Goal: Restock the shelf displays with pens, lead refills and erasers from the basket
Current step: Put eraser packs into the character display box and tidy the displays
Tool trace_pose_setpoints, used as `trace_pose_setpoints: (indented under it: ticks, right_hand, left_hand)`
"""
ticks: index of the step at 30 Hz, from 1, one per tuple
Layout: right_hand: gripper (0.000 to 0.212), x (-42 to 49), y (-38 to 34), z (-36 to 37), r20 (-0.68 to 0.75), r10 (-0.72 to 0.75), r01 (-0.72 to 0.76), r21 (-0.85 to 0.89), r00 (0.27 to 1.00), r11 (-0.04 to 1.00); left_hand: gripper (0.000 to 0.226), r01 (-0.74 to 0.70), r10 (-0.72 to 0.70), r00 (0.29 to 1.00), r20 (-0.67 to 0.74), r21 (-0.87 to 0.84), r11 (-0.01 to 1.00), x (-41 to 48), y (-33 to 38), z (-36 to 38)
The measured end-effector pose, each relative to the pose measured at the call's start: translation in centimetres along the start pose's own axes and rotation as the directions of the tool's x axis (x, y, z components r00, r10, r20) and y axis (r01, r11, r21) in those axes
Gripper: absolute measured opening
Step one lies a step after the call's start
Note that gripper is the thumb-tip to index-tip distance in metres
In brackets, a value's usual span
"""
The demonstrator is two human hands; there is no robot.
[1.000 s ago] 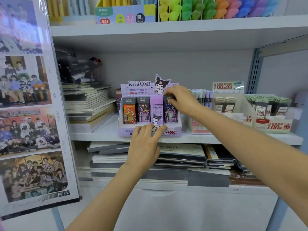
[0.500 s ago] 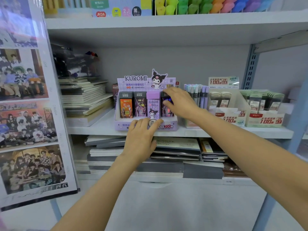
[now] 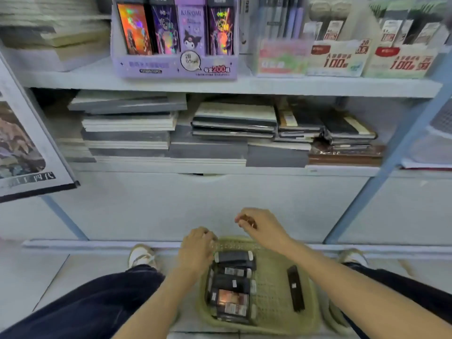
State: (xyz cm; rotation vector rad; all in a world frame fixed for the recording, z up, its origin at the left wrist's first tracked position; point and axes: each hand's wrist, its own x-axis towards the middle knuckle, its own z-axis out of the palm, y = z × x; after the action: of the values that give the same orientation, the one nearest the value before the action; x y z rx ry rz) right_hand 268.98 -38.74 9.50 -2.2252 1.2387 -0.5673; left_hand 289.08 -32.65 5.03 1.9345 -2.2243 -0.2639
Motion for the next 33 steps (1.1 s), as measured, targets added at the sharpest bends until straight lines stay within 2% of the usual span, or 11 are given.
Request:
trace_pose_setpoints:
  ticks: [2,5,8,12,16,22,23,25,28,31,33]
  right_hand:
    - [0.016,-2.0,3.6,3.8,0.225,0.137,-0.135,-0.027,0.965,0.991]
    - [0.021,-4.9,7.3,8.5,0.410,0.297,-0.300,-0.059,0.862,0.952]
    - [0.032,-7.3,9.3,11.8,0.500,0.406,-0.413,-0.102,0.765,0.905]
    - [0.035,-9.3,10.4,14.6,0.540,0.456,-0.474,-0.116,0.707,0.873]
    - [0.025,-9.6,10.5,16.2,0.555,0.424,-0.436,-0.119,0.715,0.892]
    - [0.016,-8.4,12.0,14.2,0.458,0.355,-0.400,0.001,0.815,0.916]
    - [0.018,-8.1,12.1,13.7,0.482,0.317,-0.368,0.014,0.817,0.930]
    - [0.024,-7.5,11.8,13.0,0.551,0.227,-0.291,0.030,0.803,0.956]
    - [0.020,-6.5,10.9,12.5,0.543,0.133,-0.253,0.153,0.829,0.955]
    - [0.017,-4.9,10.8,12.2,0.388,0.177,-0.288,0.251,0.905,0.924]
    - [0.025,-3.7,11.6,12.1,0.257,0.246,-0.299,0.193,0.935,0.934]
  left_hand:
    - [0.045,0.008,-0.007,0.988,0.157,-0.010,1.000,-1.5,-0.8,4.3]
    - [0.044,0.019,-0.003,0.965,0.263,-0.055,0.998,-3.6,-1.6,8.7]
    - [0.050,-0.006,0.026,0.973,0.231,-0.090,0.996,-5.6,-2.4,11.1]
    - [0.043,-0.051,0.062,0.990,0.129,-0.093,0.994,-6.4,-2.6,11.9]
    - [0.035,-0.025,0.033,0.990,0.135,-0.062,0.998,-6.1,-2.5,12.7]
    - [0.027,-0.029,0.031,0.999,0.015,-0.121,0.992,-4.9,-1.4,12.4]
    - [0.029,-0.039,0.050,0.998,0.048,-0.205,0.978,-4.4,-0.8,12.2]
    - [0.044,0.018,0.070,0.961,0.269,-0.311,0.950,-3.5,0.6,12.1]
    - [0.033,0.084,0.050,0.853,0.520,-0.231,0.969,-2.3,1.7,11.8]
    - [0.013,0.282,-0.052,0.872,0.487,-0.411,0.867,-1.6,0.5,11.2]
    - [0.013,0.456,-0.204,0.870,0.449,-0.578,0.677,-1.4,-1.1,10.8]
